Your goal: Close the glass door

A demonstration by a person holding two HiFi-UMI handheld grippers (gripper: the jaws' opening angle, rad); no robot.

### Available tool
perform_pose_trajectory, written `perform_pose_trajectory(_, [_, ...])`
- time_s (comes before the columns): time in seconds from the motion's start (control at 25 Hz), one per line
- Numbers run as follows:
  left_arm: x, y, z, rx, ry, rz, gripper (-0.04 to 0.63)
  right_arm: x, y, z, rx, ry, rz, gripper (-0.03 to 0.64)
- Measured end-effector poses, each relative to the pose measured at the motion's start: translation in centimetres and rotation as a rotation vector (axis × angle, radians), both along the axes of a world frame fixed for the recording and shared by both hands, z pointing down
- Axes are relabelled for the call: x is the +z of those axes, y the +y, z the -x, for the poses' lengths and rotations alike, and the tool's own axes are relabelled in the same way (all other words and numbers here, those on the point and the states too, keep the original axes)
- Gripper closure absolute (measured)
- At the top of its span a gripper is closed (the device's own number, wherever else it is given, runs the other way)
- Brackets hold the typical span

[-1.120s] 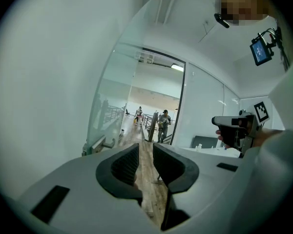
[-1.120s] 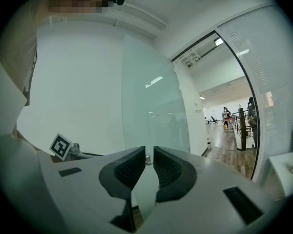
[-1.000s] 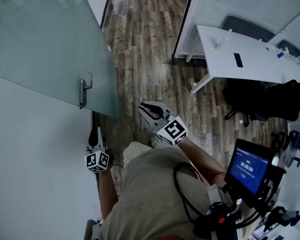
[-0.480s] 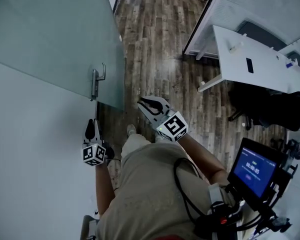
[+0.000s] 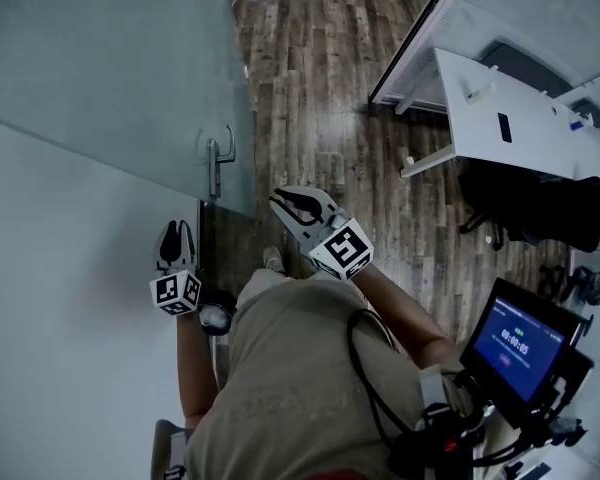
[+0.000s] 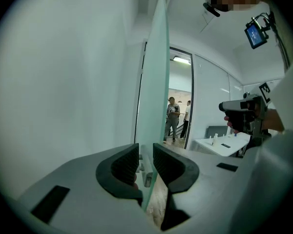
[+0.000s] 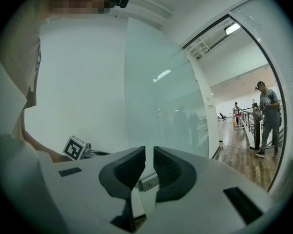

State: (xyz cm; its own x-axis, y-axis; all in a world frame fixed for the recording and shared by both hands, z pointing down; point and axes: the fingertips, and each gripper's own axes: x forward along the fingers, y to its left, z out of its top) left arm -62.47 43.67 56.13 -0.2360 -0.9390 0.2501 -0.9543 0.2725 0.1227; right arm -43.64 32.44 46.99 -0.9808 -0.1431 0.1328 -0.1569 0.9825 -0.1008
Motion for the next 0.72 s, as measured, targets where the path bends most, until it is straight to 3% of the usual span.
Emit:
perform_pose_trajectory(0.24, [-3.6,-4.1,0.9,0.067,-0.032,-0.058,0.514,-0.7,-1.3,0.5,0.041,-0.002,-0.005,0.572])
perform_pose_trajectory(0.44, [-7.0,-7.6,1.0,0.139,-0.016,-0.117,0.517,-1.0,-2.7,1.1,0.102,-0.01,0.011,0.572])
perform_pose_trajectory(0.72, [-9.4,-9.5,-1.4,0.254,-0.01,-0.159,0.572,-0.9,-3.5,0.8,0.141,-0.009,0.02,0.572])
